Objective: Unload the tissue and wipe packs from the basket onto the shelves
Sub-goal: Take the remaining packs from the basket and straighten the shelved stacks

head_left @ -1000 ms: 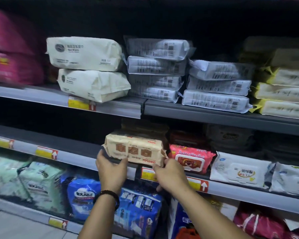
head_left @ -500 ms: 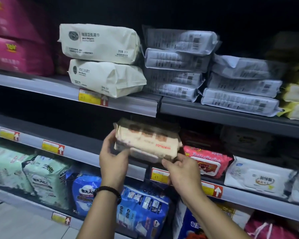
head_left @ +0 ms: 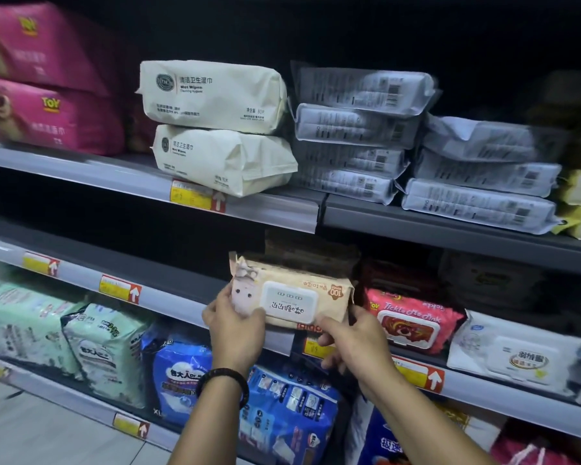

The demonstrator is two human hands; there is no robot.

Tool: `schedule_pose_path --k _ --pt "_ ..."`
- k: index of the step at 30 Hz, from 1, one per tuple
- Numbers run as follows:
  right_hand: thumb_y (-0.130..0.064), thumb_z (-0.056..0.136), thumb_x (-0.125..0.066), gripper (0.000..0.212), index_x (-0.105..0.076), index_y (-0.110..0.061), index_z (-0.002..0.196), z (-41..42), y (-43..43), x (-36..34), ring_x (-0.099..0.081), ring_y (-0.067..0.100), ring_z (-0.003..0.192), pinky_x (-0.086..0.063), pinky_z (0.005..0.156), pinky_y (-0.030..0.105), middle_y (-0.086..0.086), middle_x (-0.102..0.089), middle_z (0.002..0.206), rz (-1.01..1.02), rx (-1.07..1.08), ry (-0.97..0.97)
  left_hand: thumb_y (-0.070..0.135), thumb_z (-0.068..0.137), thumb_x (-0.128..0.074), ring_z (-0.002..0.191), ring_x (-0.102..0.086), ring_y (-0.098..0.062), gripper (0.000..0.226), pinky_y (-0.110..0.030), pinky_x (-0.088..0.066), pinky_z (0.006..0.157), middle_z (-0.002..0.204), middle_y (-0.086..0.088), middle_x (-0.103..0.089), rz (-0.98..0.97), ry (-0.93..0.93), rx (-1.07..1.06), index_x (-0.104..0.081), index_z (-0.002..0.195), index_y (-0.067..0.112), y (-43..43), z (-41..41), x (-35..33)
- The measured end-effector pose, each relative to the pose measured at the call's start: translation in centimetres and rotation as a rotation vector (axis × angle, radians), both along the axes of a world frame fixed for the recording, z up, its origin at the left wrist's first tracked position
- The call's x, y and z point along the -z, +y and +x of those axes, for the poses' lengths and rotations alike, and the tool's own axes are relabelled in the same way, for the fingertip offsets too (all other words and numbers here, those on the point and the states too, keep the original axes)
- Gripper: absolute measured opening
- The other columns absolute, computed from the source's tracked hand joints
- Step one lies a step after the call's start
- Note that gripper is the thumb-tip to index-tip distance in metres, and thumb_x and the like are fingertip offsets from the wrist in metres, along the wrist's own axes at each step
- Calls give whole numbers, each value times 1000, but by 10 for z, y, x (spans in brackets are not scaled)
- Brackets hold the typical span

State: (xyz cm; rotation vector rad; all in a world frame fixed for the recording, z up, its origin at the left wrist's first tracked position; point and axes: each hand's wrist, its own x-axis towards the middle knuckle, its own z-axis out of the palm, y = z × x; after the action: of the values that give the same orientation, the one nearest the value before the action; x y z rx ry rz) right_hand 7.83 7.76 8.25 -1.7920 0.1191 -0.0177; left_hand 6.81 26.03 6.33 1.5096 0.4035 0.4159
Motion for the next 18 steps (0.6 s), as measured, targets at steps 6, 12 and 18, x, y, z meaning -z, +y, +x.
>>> schedule_pose_path --k 6,12,18 --pt "-23 89 -84 25 -74 -20 111 -9 9 -14 -58 17 41 -42 38 22 -3 -82 84 -8 -19 -105 16 90 -73 106 -59 -21 55 -39 -49 109 138 -1 -29 -41 21 -11 -55 138 38 -1 -10 -4" --pt "-29 87 -86 22 -66 -36 88 -39 14 -18 -68 8 49 -51 47 17 -10 -74 60 -83 -41 -251 1 97 -58 91 -71 -24 49 -38 -54 73 115 -7 -71 -516 -131 19 -55 123 42 9 -17 0" --pt "-58 64 -95 52 -65 -30 96 -42 20 -4 -61 -1 87 -45 64 12 -13 -57 107 -336 4 -204 41 95 -69 113 -74 -32 57 -43 -60 88 120 -14 -78 -842 -74 83 -58 143 11 -2 -25 5"
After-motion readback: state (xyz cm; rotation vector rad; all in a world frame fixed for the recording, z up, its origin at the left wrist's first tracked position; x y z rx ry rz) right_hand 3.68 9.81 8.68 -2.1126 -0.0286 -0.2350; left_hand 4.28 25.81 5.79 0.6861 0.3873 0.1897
